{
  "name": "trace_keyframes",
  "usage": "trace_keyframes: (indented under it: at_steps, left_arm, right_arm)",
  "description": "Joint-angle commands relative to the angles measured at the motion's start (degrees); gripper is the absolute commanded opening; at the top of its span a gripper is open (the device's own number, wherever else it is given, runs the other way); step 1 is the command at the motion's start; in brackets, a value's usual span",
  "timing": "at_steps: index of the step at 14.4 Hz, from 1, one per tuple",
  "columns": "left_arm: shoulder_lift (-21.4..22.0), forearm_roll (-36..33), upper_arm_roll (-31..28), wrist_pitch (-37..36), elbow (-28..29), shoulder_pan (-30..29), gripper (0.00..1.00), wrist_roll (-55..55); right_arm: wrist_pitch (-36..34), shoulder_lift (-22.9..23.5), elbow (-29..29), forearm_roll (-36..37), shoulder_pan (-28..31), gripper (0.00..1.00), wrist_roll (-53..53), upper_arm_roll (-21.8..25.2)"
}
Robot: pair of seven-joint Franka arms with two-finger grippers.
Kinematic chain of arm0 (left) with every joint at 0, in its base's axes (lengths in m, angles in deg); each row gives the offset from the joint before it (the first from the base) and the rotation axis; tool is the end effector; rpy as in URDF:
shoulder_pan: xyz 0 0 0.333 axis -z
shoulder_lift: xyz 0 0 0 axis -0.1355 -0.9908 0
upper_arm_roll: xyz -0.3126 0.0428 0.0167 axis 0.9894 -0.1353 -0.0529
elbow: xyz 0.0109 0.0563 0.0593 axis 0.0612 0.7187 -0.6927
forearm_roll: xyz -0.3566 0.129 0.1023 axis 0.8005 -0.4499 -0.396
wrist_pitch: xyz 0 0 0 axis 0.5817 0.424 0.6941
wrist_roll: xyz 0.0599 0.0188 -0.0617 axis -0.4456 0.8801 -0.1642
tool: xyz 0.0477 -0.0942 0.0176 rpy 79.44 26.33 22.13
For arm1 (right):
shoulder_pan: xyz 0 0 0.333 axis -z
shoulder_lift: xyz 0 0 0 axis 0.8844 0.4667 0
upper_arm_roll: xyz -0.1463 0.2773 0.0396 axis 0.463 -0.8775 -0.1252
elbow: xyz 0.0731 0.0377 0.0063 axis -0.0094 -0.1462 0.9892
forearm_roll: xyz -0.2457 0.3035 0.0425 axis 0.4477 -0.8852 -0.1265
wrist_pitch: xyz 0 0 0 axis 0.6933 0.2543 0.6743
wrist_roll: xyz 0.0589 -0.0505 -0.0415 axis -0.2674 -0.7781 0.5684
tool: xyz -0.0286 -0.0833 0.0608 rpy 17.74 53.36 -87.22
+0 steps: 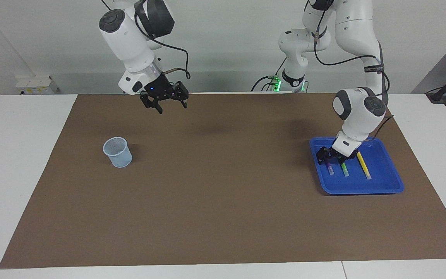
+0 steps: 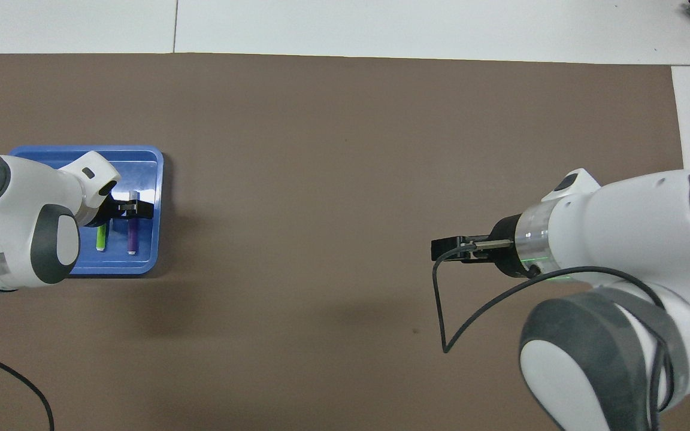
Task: Transfer and insert pens with both arms
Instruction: 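Grasp the purple pen with the left gripper while the right gripper approaches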
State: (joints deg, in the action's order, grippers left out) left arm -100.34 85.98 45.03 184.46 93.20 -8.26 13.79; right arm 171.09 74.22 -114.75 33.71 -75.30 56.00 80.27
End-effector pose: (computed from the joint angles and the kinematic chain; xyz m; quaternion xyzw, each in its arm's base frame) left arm 0.5728 -0.0066 0.3008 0.9992 -0.0211 0.0204 0.0258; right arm 0.4875 0.1870 0.5249 -0.9897 0.0097 0.0073 0.1423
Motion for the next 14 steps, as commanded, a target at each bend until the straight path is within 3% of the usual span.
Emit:
trace_keyframes:
  at_steps: [1,5,9,11,14]
  left_arm:
    - [0.11,0.87,-0.50,1.40,0.49,0.56,0.82,-0.86]
    - [0.11,0.87,-0.50,1.93,0.57,0.56,0.47,-0.78]
    - [0.02,0.87,-0.50,2.20,0.57,0.48,0.11,-0.60]
    - [0.02,0.87,-0.50,2.20,0.57,0.56,0.00,-0.51]
    - [0.02,0.87,-0.50,1.41,0.49,0.47,0.00,-0.34]
  right_arm:
    - [2.55,0.50,-2.04,-3.70,-0.50,1.00,2.96,0.16]
    - [9.84,3.49,-1.96,-11.00,-0.68,1.00,10.85,0.16]
    - [15.90,4.54,-1.87,-11.62,-5.24,1.00,21.40,0.16]
    - [17.41,5.33,-1.78,-12.15,-5.86,1.00,23.79,0.16]
    - [20.12,6.21,-1.61,-17.32,-6.56,1.00,25.46,0.16]
